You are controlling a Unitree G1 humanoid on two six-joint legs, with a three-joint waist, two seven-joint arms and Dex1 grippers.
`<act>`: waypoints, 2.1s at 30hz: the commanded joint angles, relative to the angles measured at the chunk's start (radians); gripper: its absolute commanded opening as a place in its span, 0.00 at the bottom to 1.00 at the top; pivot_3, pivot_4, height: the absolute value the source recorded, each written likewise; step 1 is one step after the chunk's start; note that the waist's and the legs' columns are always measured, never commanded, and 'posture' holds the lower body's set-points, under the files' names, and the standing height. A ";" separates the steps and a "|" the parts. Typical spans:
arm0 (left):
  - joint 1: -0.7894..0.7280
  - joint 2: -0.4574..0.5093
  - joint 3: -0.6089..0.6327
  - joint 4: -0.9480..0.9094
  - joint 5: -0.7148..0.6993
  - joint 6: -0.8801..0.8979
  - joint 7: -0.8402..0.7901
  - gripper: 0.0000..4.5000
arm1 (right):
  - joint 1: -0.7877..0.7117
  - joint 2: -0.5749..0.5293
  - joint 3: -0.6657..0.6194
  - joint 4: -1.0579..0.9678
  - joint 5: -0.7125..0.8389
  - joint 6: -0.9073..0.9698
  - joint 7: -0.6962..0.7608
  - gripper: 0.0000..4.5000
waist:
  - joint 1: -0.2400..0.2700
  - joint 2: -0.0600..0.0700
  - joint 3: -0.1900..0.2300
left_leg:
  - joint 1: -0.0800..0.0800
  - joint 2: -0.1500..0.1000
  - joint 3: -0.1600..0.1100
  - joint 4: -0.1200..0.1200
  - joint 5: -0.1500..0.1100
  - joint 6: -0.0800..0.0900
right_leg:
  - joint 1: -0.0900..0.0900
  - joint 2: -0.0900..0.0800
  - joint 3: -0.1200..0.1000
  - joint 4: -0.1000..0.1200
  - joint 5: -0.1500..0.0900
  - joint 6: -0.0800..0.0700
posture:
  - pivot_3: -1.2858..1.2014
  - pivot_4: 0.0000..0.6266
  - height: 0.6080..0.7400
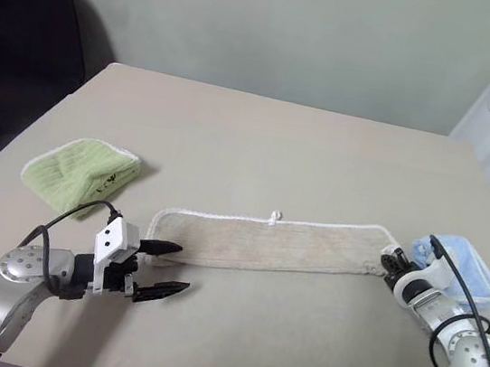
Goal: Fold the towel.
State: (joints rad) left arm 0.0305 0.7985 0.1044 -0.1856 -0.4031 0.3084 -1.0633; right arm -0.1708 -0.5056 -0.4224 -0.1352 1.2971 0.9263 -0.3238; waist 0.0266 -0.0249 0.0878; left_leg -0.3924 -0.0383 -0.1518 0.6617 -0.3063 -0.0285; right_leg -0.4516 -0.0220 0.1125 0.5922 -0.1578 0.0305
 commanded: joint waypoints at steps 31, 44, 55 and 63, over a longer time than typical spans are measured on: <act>0.020 -0.042 -0.034 -0.049 -0.001 -0.014 0.015 1.00 | -0.325 -0.130 0.795 -0.225 -0.825 -0.007 0.781 0.01 | -0.002 0.000 -0.001 | 0.003 0.001 0.000 0.001 0.003 -0.001 | 0.001 0.001 -0.001 0.000 0.002 -0.003 | 0.52 0.24 1.00; 0.014 -0.034 -0.034 -0.045 -0.004 -0.011 0.006 1.00 | -0.246 -0.069 0.580 -0.338 -0.692 0.038 0.859 0.75 | -0.002 0.000 -0.001 | 0.004 0.001 0.000 0.000 0.004 -0.002 | 0.001 0.001 -0.001 0.000 0.002 -0.003 | 0.52 0.24 1.00; -0.002 -0.059 -0.010 -0.052 -0.061 0.024 0.025 1.00 | -0.225 -0.072 0.391 -0.260 -0.643 0.030 0.850 0.49 | -0.003 0.000 -0.001 | 0.004 0.001 0.000 0.000 0.004 -0.003 | 0.002 0.001 -0.001 0.000 0.002 -0.003 | 0.52 0.24 1.00; 0.007 -0.128 0.130 -0.110 -0.308 0.213 0.104 1.00 | -0.208 0.028 0.573 -0.028 -0.876 -0.283 0.902 0.20 | -0.004 0.000 -0.001 | 0.005 0.002 0.000 -0.001 0.005 -0.002 | 0.002 0.001 -0.001 0.001 0.002 -0.003 | 0.52 0.24 1.00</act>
State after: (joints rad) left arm 0.0266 0.6813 0.1817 -0.2548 -0.6456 0.4866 -0.9804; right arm -0.3788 -0.4906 0.1396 -0.1929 0.4639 0.7354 0.5576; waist 0.0225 -0.0247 0.0867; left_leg -0.3865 -0.0366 -0.1515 0.6604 -0.3014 -0.0310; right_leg -0.4493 -0.0207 0.1116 0.5926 -0.1559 0.0275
